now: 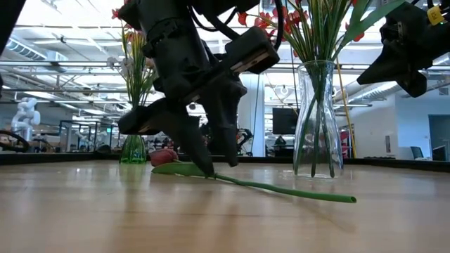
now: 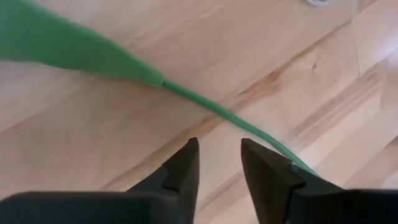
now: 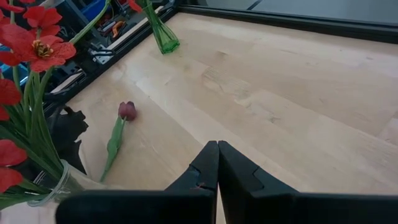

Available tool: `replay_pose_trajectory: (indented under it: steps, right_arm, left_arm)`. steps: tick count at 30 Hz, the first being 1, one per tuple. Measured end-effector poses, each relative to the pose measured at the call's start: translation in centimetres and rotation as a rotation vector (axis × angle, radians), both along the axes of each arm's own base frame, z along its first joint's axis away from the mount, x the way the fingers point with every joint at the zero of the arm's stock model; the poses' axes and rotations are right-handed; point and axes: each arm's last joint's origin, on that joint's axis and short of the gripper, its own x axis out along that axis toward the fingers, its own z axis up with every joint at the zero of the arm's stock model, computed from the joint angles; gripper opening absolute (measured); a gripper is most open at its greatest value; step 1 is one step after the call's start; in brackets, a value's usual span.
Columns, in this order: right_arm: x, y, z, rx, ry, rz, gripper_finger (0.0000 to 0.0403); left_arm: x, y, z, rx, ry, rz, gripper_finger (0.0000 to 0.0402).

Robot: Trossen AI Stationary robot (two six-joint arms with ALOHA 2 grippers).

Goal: Sort flowers into vase by color
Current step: Put the red flower into the transparent vase

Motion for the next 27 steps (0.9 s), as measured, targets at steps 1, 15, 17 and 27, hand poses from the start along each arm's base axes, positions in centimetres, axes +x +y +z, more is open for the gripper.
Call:
replay_pose_trajectory:
  steps: [1,15,17,27]
  right_arm:
    - [0.0,0.0,0.0,0.0,0.0,0.0,0.0]
    - [-0.1,-0.5,0.3,-0.048,-0.063,-0.175,0.0]
    - [-0.2,-0.7,0.3,-0.062,-0.049,-0.166,0.0]
    - [-0.2,-2.5,-0.3,-0.142,0.166,0.01,0.0]
  left_arm:
    - [0.0,0.2,0.0,-0.007,0.003,-0.016,0.0132]
    - [-0.9,2.0,0.9,-0.088,0.117,-0.136,0.0171]
    - [-1.3,2.4,1.6,-0.055,0.12,-0.153,0.0171]
    - [-1.6,3.3,5.1,0.117,-0.025,-0.056,0.0171]
